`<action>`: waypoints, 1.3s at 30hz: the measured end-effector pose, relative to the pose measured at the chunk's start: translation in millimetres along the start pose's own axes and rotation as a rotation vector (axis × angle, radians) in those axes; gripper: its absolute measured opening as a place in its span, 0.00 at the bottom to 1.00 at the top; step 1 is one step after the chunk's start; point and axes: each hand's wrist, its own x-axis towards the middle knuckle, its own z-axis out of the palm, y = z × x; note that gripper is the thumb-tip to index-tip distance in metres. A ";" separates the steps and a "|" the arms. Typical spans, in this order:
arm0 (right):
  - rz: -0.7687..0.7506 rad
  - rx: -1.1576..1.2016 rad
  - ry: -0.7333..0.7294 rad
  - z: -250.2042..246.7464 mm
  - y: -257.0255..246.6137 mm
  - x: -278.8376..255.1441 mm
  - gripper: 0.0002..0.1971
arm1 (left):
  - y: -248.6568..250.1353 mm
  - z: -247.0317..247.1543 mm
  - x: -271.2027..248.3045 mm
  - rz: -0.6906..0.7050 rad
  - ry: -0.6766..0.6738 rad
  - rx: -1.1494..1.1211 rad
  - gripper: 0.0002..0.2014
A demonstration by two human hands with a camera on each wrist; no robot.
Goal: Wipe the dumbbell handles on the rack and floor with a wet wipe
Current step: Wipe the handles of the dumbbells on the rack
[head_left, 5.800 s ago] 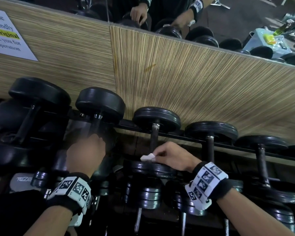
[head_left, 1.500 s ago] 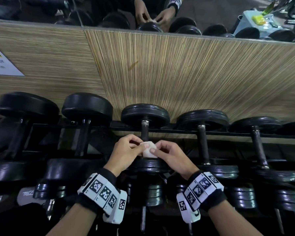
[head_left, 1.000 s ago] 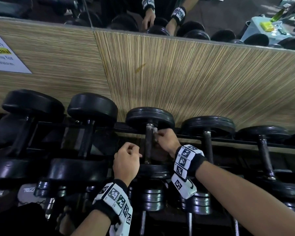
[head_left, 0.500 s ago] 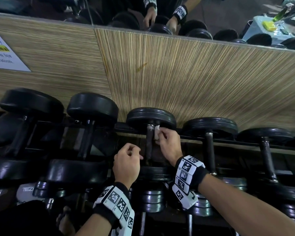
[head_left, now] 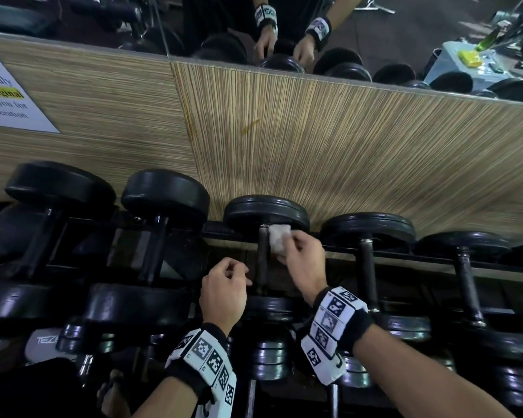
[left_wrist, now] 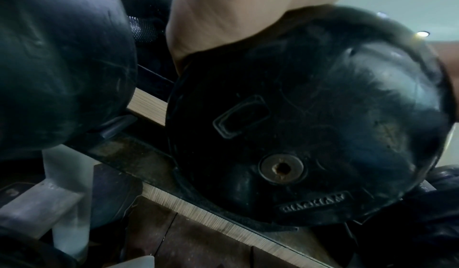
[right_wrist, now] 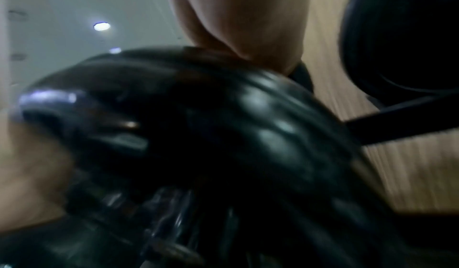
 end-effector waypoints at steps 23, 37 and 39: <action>-0.105 0.034 -0.129 1.6 -10.0 1.8 0.13 | -4.6 1.3 3.1 0.036 0.017 -0.016 0.11; -0.094 0.207 -0.225 -7.8 -25.0 -43.4 0.11 | -10.9 -28.4 41.0 0.323 -0.509 -0.145 0.06; -0.083 0.214 -0.153 -6.4 -24.1 -46.8 0.12 | -3.7 -27.5 51.6 0.318 -0.502 -0.179 0.02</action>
